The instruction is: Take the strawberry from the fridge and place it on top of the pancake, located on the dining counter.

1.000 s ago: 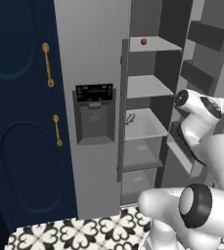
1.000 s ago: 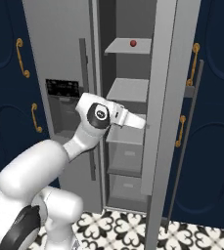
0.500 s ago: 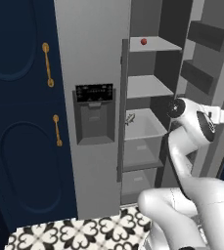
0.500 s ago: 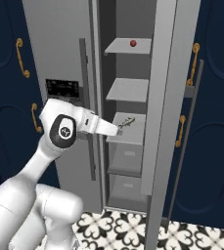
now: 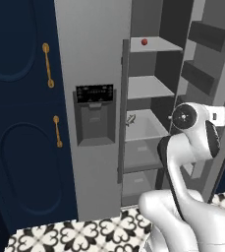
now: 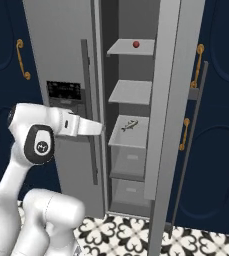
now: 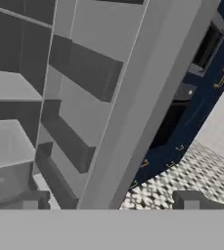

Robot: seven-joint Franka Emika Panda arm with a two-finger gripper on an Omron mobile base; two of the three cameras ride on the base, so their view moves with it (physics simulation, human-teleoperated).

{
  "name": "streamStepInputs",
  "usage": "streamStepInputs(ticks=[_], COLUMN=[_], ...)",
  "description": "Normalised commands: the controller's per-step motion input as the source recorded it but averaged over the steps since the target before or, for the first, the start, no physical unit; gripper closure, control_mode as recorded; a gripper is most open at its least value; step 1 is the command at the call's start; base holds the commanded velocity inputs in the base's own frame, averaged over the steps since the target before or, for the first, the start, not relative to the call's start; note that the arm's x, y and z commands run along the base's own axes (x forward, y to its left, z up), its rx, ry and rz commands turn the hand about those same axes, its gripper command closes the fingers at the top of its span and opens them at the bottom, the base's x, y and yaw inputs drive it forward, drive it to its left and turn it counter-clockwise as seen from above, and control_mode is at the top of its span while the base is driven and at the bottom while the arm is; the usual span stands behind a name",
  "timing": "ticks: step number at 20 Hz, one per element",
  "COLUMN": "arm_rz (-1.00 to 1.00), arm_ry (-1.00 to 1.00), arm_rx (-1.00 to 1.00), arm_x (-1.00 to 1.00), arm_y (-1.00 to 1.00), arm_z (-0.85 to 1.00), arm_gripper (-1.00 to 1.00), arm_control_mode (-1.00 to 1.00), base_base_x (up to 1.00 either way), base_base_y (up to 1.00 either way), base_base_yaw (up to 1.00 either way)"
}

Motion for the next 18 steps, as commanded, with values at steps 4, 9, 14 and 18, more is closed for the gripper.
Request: streamStepInputs(ticks=[4, 9, 14, 18], arm_rz=[0.35, 0.27, 0.05, -0.02], arm_ry=[0.01, 0.25, 0.29, 0.11], arm_rx=[0.00, 0.07, 0.18, 0.14], arm_x=[-0.50, -0.39, -0.32, -0.46], arm_y=[0.65, 0.59, 0.13, -0.12], arm_z=[0.11, 0.00, 0.00, -0.01], arm_gripper=[-1.00, -1.00, -1.00, -1.00], arm_control_mode=[-1.00, -1.00, -1.00, -1.00], base_base_x=[0.00, 0.00, 0.00, 0.00], base_base_y=[0.00, 0.00, 0.00, 0.00], base_base_yaw=[0.00, 0.00, 0.00, 0.00])
